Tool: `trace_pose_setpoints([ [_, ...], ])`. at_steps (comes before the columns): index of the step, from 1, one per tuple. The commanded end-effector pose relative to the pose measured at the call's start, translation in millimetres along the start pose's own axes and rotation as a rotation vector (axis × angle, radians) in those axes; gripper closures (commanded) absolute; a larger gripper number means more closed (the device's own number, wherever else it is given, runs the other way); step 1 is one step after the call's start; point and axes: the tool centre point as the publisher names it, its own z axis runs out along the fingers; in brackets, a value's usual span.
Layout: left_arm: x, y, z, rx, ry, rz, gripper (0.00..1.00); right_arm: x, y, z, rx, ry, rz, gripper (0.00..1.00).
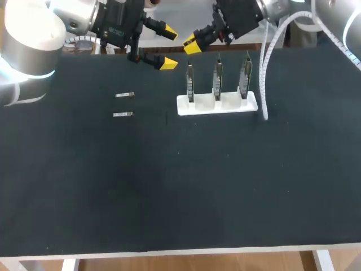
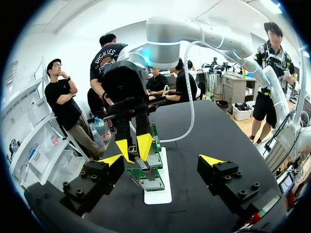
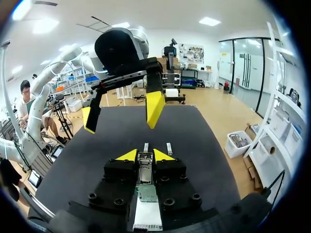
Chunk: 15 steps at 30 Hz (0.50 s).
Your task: Pick up the optical module with the left hand, and insert it into the network port with the right hand.
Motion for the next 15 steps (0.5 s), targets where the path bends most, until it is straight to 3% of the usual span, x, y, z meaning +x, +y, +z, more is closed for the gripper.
trace_pose_setpoints([
  [1, -0.9, 1.1, 0.3, 0.002, 0.005, -0.001, 0.0, -0.7, -5.5, -3.1, -0.054, -0.001, -0.001, 1.0],
  [7, -0.9, 1.1, 0.3, 0.002, 0.005, -0.001, 0.0, -11.8, -3.4, -9.0, -0.043, -0.008, -0.04, 1.0],
  [15, -0.9, 1.1, 0.3, 0.002, 0.005, -0.001, 0.0, -0.2, -1.3, -3.7, -0.058, -0.012, -0.007, 1.0],
])
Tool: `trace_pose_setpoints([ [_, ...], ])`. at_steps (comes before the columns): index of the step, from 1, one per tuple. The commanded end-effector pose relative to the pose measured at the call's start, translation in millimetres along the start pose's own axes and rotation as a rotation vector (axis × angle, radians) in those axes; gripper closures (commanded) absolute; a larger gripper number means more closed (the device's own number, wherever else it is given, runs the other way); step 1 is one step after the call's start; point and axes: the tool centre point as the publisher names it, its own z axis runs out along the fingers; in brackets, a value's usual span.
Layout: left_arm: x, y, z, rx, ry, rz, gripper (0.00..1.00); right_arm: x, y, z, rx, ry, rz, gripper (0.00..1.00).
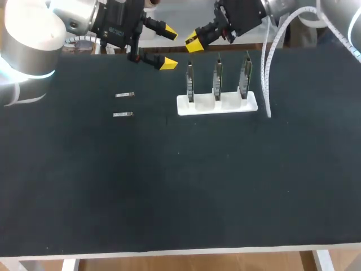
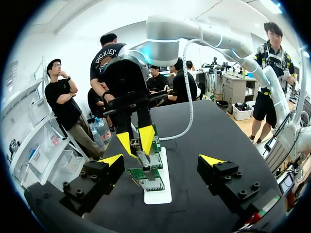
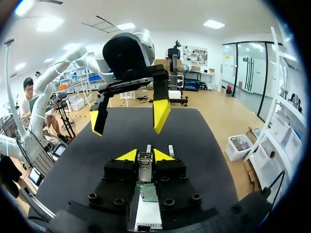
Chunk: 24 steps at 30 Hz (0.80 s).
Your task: Pick up the optical module with the left hand, and insert it into the network port with the right hand.
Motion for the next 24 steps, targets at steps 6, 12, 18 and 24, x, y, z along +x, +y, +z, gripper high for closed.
trace_pose_setpoints([
  [6, -0.9, 1.1, 0.3, 0.002, 0.005, -0.001, 0.0, 4.5, -9.0, 4.8, -0.046, -0.005, 0.009, 1.0],
  [12, -0.9, 1.1, 0.3, 0.002, 0.005, -0.001, 0.0, 6.8, -10.1, 4.5, -0.047, -0.001, 0.016, 1.0],
  [18, -0.9, 1.1, 0.3, 0.002, 0.005, -0.001, 0.0, 7.8, -12.1, 6.1, -0.052, 0.0, 0.017, 1.0],
  [24, -0.9, 1.1, 0.3, 0.002, 0.005, -0.001, 0.0, 7.0, -13.1, 10.7, -0.069, 0.004, 0.014, 1.0],
])
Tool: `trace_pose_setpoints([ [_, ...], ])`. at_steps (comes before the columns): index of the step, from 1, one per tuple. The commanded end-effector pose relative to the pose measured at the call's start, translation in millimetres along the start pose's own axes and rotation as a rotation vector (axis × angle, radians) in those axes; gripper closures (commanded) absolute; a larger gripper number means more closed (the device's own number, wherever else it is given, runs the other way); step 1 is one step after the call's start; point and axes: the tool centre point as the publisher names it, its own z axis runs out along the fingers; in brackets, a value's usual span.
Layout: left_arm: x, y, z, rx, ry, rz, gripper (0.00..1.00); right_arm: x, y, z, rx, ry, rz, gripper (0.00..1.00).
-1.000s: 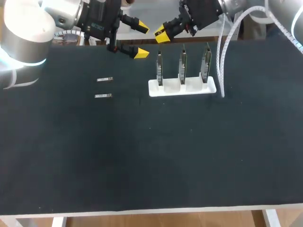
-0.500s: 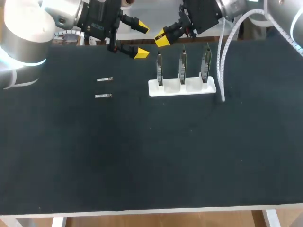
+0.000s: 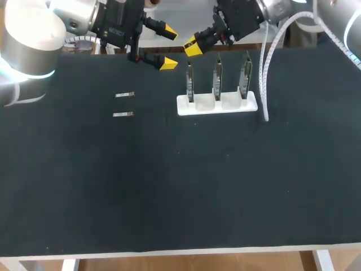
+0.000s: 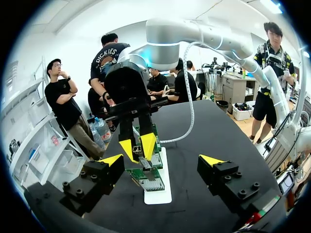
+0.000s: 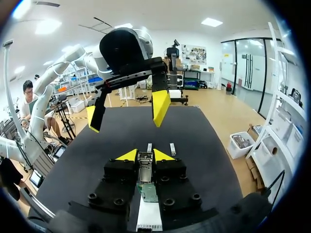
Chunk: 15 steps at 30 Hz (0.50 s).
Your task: Pick up the optical module with the left hand, and insert it into the network port with the right hand.
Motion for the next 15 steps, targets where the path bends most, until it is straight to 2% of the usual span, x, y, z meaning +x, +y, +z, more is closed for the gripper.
trace_pose_setpoints([
  [1, -0.9, 1.1, 0.3, 0.002, 0.005, -0.001, 0.0, -1.5, -11.8, 3.6, -0.07, 0.005, -0.004, 1.0],
  [15, -0.9, 1.1, 0.3, 0.002, 0.005, -0.001, 0.0, 0.8, -10.8, -2.4, -0.059, 0.006, 0.001, 1.0],
])
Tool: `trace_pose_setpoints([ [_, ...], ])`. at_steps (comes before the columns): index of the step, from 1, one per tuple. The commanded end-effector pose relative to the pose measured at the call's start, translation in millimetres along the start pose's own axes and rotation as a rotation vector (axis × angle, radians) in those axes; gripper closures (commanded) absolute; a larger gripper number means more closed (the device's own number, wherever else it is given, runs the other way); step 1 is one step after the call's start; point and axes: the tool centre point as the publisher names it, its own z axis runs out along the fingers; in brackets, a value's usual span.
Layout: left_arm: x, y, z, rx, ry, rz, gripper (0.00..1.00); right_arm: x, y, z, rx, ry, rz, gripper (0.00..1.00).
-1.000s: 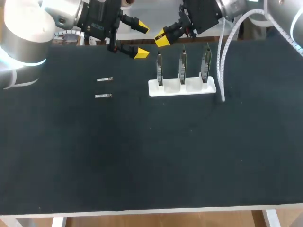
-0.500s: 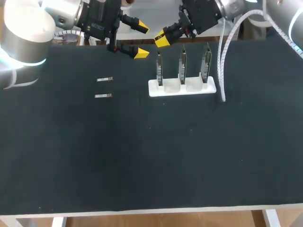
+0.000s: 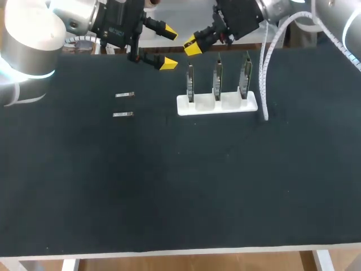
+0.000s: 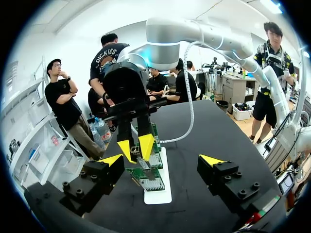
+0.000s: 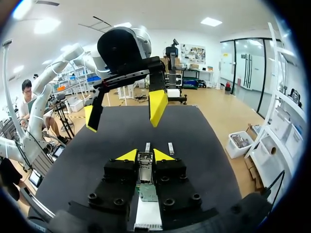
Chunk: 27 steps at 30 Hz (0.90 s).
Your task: Pick up the optical module with the left hand, and insert it into the network port with the right hand.
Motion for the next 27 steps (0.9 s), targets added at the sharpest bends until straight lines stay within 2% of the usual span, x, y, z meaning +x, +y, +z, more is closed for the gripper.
trace_pose_setpoints([
  [1, -0.9, 1.1, 0.3, 0.002, 0.005, -0.001, 0.0, 1.3, -7.5, -0.6, -0.071, -0.002, 0.002, 1.0],
  [27, -0.9, 1.1, 0.3, 0.002, 0.005, -0.001, 0.0, -0.5, -8.1, 1.1, -0.069, -0.004, -0.003, 1.0],
])
